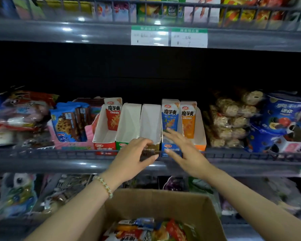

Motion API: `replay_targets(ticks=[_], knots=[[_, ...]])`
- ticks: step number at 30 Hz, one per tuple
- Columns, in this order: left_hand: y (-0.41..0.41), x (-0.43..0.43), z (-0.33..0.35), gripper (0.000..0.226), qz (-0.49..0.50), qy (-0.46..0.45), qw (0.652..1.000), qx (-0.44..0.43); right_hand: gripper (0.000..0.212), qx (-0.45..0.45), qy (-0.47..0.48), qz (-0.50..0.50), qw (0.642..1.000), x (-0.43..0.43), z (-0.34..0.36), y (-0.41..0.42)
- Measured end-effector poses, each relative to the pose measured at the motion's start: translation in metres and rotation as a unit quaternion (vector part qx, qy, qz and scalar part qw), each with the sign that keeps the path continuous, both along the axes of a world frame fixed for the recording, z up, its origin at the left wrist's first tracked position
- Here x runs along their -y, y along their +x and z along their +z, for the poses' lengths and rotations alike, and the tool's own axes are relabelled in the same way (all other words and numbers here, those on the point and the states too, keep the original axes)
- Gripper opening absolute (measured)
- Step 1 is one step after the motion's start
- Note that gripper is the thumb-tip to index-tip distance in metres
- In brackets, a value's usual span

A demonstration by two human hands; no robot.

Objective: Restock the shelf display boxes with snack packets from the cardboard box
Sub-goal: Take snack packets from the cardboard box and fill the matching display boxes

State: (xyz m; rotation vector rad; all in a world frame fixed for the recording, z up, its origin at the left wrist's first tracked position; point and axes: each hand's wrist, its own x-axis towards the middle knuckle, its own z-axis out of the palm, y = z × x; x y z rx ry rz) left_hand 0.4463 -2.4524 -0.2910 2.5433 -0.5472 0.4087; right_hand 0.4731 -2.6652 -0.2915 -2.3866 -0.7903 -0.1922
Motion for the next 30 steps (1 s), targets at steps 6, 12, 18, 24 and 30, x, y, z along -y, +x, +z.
replay_targets(ticks=[6, 12, 18, 24, 30], knots=[[-0.061, -0.018, -0.057, 0.049, 0.019, 0.017, 0.998, -0.065, 0.053, -0.083, -0.033, 0.002, 0.996, -0.008, -0.068, -0.069], [-0.094, -0.026, -0.135, 0.046, 0.037, 0.067, 0.975, -0.209, 0.052, -0.22, -0.069, -0.023, 0.973, -0.009, -0.151, -0.107], [-0.114, -0.023, -0.19, 0.053, 0.046, 0.067, 0.938, -0.337, 0.049, -0.35, -0.014, -0.13, 0.927, 0.001, -0.201, -0.126], [-0.118, -0.019, -0.201, 0.068, 0.037, 0.106, 0.905, -0.411, 0.102, -0.442, 0.012, -0.228, 0.868, 0.04, -0.278, -0.095], [-0.114, -0.02, -0.2, 0.069, 0.053, 0.075, 0.904, -0.418, 0.04, -0.466, 0.018, -0.125, 0.876, 0.01, -0.233, -0.112]])
